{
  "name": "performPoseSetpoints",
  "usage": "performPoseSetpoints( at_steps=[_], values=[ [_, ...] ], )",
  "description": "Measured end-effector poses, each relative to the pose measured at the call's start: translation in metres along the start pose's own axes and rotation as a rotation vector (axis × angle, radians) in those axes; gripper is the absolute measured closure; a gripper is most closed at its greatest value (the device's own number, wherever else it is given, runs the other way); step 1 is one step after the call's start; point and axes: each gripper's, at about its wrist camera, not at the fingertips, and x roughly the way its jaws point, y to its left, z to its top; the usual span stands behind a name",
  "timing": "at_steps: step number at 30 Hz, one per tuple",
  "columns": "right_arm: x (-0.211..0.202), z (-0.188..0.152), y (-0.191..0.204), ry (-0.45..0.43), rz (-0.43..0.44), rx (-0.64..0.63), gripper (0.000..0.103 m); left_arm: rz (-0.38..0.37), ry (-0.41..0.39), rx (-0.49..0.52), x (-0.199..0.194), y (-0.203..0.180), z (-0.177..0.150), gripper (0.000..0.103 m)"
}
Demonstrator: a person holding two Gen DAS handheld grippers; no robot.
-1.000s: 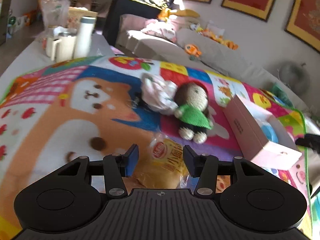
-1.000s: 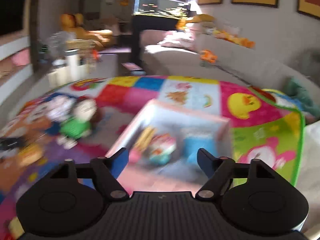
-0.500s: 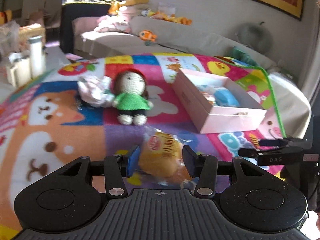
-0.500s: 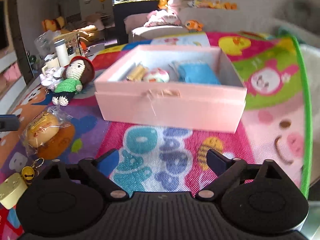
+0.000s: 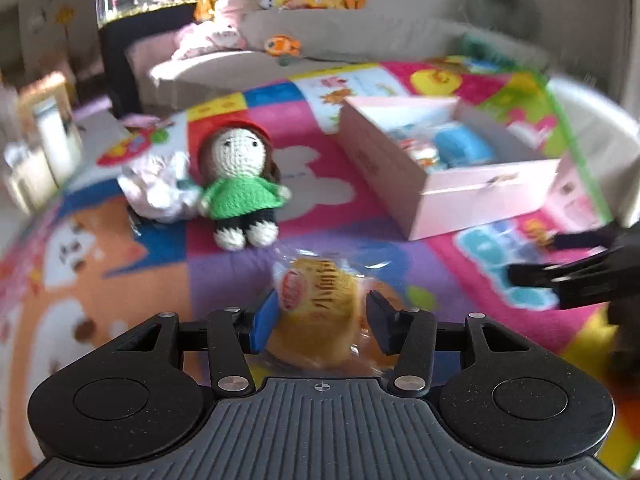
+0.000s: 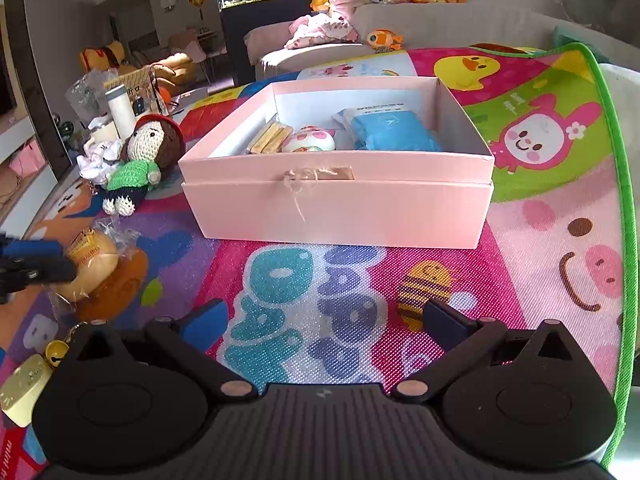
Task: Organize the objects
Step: 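Grasp the wrapped bread roll with the left gripper while the right gripper grasps the yellow keychain toy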
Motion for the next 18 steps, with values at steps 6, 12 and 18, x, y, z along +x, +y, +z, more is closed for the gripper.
performPoseSetpoints(
  at_steps=[6, 12, 18],
  values=[
    [0.005, 0.000, 0.010, 0.024, -0.043, -0.056, 0.000, 0.012, 0.011, -0.039, 0.018, 0.004, 0.010, 0.044],
    [0.007, 0.000, 0.013, 0.039, -0.058, -0.086, 0.000, -0.018, 0.018, -0.114, 0.030, 0.012, 0.011, 0.038],
    [0.005, 0.000, 0.012, 0.037, -0.048, -0.083, 0.000, -0.050, 0.043, -0.194, 0.042, 0.018, 0.011, 0.039]
  ],
)
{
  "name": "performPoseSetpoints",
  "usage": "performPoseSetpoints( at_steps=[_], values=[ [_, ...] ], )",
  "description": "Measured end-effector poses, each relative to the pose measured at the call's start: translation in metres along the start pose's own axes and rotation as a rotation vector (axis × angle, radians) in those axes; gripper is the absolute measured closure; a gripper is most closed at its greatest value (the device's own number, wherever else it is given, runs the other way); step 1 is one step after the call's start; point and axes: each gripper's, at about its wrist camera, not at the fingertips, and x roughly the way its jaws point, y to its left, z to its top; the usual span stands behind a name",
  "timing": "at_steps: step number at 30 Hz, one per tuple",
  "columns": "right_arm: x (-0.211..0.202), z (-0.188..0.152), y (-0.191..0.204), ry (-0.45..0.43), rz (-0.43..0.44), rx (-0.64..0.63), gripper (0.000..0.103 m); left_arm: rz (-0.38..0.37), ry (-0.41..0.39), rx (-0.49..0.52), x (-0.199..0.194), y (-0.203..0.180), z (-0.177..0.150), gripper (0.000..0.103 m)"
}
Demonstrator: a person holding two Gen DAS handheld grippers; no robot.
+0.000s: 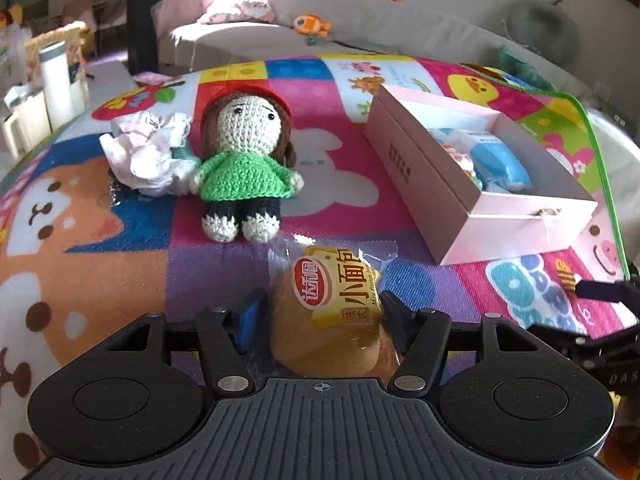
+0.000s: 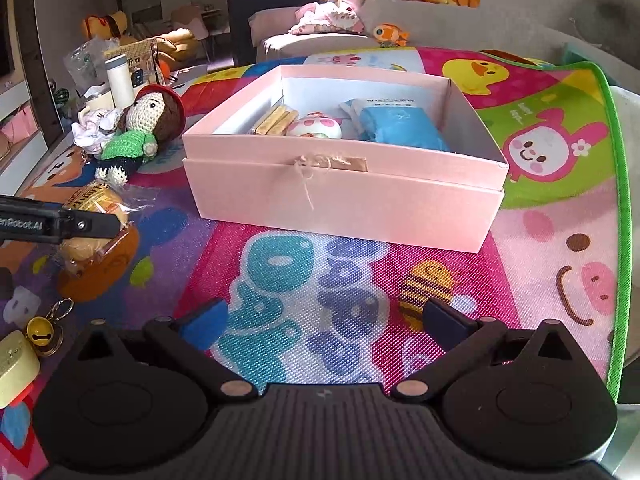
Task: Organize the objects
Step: 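Grasp the wrapped bread roll with the left gripper while the right gripper grasps the yellow keychain toy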
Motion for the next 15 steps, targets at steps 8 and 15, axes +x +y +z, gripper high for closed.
performPoseSetpoints(
  at_steps=[8, 15],
  values=[
    [-0.061, -0.001, 0.051, -0.058, 0.333, -0.163, 0.000, -0.007, -0.048, -0.117, -0.045, 0.034, -0.022, 0.043],
    [-0.067, -0.029, 0.134, -0.030, 0.355, -0.481, 0.009, 0.017, -0.093, -0.238, -0.087, 0.068, -0.044, 0.043]
  ],
)
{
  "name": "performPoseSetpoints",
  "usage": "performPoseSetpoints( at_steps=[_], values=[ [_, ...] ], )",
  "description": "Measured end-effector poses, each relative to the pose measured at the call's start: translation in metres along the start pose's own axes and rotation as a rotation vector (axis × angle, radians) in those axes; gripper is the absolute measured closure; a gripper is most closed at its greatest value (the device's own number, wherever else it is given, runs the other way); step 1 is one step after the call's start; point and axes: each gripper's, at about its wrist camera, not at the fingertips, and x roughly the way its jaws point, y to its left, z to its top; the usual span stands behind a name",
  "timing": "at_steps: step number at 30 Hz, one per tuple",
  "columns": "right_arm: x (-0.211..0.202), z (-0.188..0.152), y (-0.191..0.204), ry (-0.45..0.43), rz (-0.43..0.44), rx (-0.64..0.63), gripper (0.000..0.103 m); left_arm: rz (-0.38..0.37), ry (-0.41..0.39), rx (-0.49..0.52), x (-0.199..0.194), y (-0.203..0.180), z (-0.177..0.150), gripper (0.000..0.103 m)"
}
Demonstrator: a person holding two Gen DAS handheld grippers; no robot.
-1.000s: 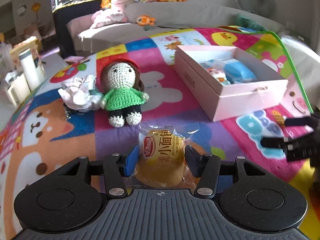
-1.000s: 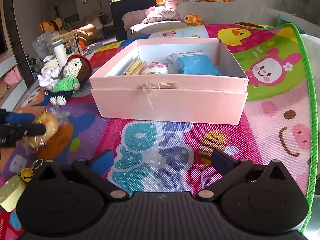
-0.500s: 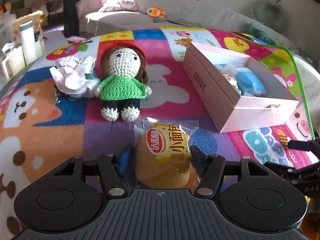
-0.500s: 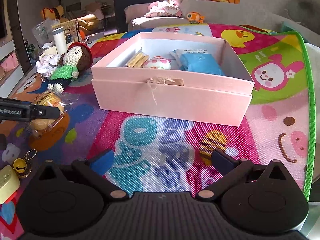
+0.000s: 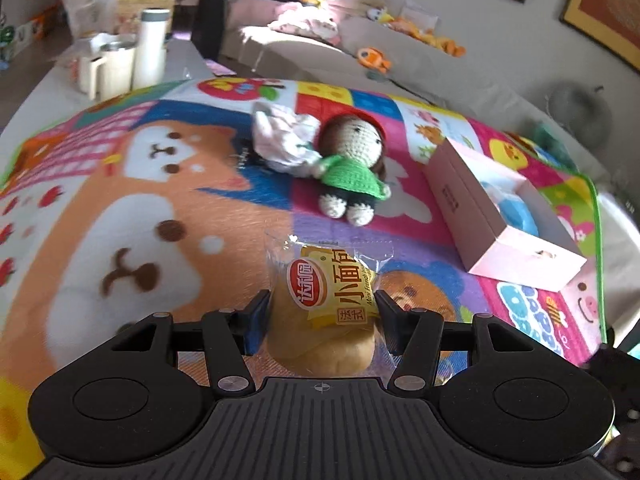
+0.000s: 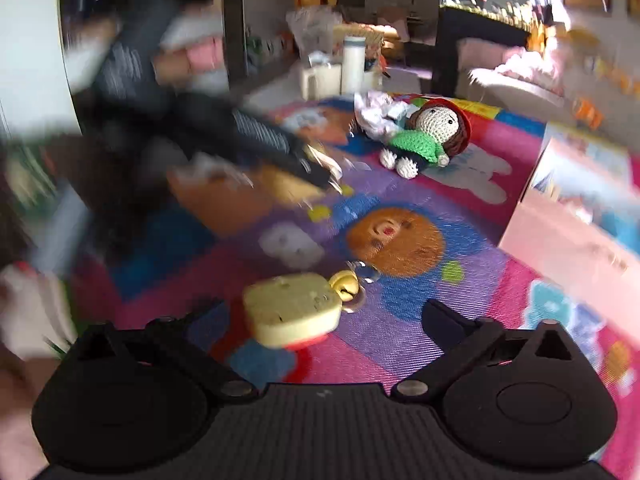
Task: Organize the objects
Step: 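Grasp the wrapped bread roll with the left gripper while the right gripper grasps the yellow keychain toy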
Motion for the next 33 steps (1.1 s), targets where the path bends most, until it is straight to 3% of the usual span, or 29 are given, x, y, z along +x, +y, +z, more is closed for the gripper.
performPoseSetpoints(
  at_steps=[5, 9, 12, 17, 19, 22, 25, 29, 33],
  values=[
    [-0.010, -0.010, -0.011, 0.003, -0.252, -0.038, 0.013, 0.006, -0.031, 0.026, -0.021, 0.010, -0.008, 0.043],
    [-0.038, -0.007, -0.021, -0.028, -0.111, 0.038, 0.013, -0.010, -0.002, 0.015, -0.015, 0.015, -0.015, 0.043],
    [-0.034, 0.006, -0.014, -0.057, -0.105, 0.034, 0.014, -0.018, 0.019, 0.028, -0.010, 0.012, -0.021, 0.043],
    [0.013, 0.024, -0.013, 0.022, -0.076, 0.092, 0.036, -0.019, 0.030, 0.049, -0.010, 0.007, -0.026, 0.043],
    [0.031, 0.027, -0.015, 0.067, -0.074, 0.108, 0.053, -0.014, 0.030, 0.051, -0.012, 0.005, -0.028, 0.043],
    [0.033, 0.027, -0.022, 0.092, -0.069, 0.145, 0.059, -0.013, 0.035, 0.063, -0.015, 0.001, -0.030, 0.043],
    [0.007, 0.023, -0.027, 0.056, -0.072, 0.160, 0.059, -0.012, 0.052, 0.088, -0.015, -0.005, -0.033, 0.043],
    [-0.048, 0.017, -0.054, -0.007, -0.034, 0.271, 0.059, -0.051, 0.083, 0.150, -0.016, -0.022, -0.038, 0.043],
    [-0.114, 0.009, -0.086, -0.169, -0.103, 0.364, 0.059, -0.105, 0.102, 0.210, -0.015, -0.053, -0.033, 0.044]
  ],
)
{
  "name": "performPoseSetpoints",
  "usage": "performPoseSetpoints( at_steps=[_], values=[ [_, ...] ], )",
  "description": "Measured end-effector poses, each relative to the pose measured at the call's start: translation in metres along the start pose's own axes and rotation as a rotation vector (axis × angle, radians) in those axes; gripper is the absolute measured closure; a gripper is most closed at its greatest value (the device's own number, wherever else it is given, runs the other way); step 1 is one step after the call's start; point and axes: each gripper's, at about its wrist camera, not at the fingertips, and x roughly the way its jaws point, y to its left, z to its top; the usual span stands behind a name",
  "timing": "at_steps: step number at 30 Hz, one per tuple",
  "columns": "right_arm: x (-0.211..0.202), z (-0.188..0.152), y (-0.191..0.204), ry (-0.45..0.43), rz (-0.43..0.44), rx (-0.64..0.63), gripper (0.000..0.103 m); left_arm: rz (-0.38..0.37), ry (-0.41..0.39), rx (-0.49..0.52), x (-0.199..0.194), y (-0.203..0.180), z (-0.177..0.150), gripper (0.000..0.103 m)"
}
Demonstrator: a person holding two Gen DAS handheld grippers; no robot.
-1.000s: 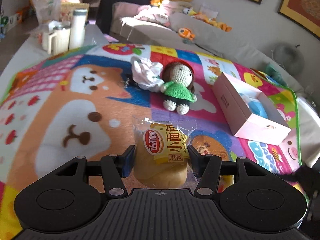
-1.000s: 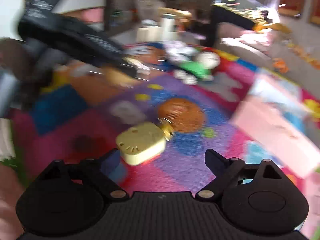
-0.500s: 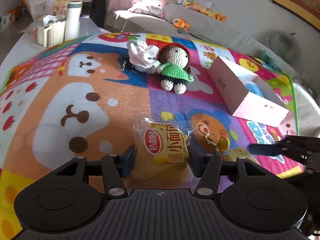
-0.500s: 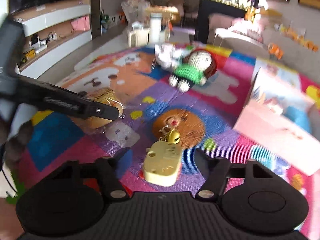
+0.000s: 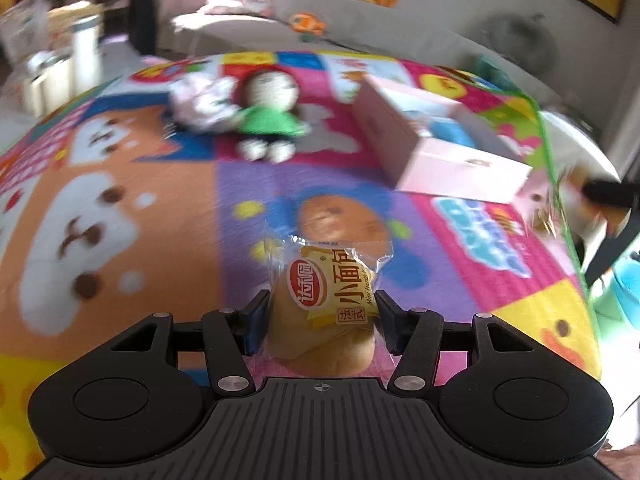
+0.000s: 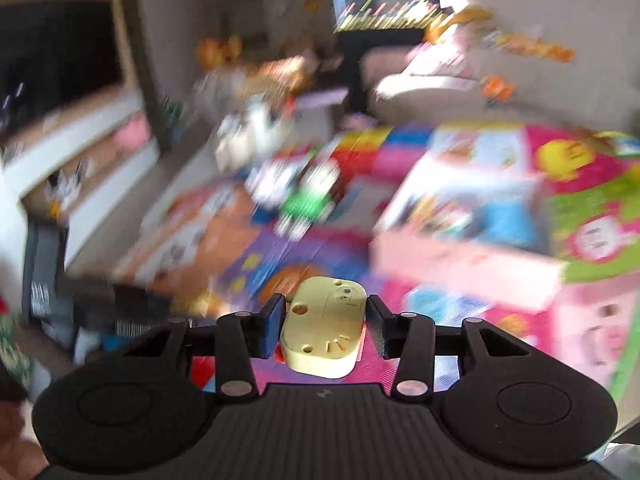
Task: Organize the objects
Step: 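Grasp the wrapped bread roll with the left gripper while the right gripper grasps the yellow keychain toy, then place the bread roll and yellow toy into the pink box, opening both grippers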
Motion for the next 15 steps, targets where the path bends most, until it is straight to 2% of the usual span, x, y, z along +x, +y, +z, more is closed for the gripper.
performPoseSetpoints(
  at_steps=[3, 7, 9, 12, 14, 15],
  values=[
    [-0.032, 0.005, -0.029, -0.121, -0.075, 0.061, 0.059, -0.051, -0.033, 0.053, 0.000, -0.028, 0.026, 0.044],
    [-0.051, 0.010, -0.065, -0.216, -0.155, 0.120, 0.059, -0.126, -0.111, 0.094, 0.016, -0.069, 0.085, 0.044],
    [-0.054, 0.011, -0.081, -0.247, -0.174, 0.144, 0.059, -0.170, -0.143, 0.079, 0.034, -0.086, 0.116, 0.044],
    [-0.053, 0.011, -0.099, -0.270, -0.203, 0.167, 0.059, -0.234, -0.192, 0.006, 0.070, -0.105, 0.155, 0.043],
    [-0.053, 0.009, -0.109, -0.272, -0.216, 0.175, 0.059, -0.238, -0.222, -0.024, 0.098, -0.114, 0.165, 0.044],
    [-0.051, 0.009, -0.114, -0.268, -0.223, 0.182, 0.059, -0.221, -0.188, -0.024, 0.115, -0.119, 0.167, 0.044]
  ],
)
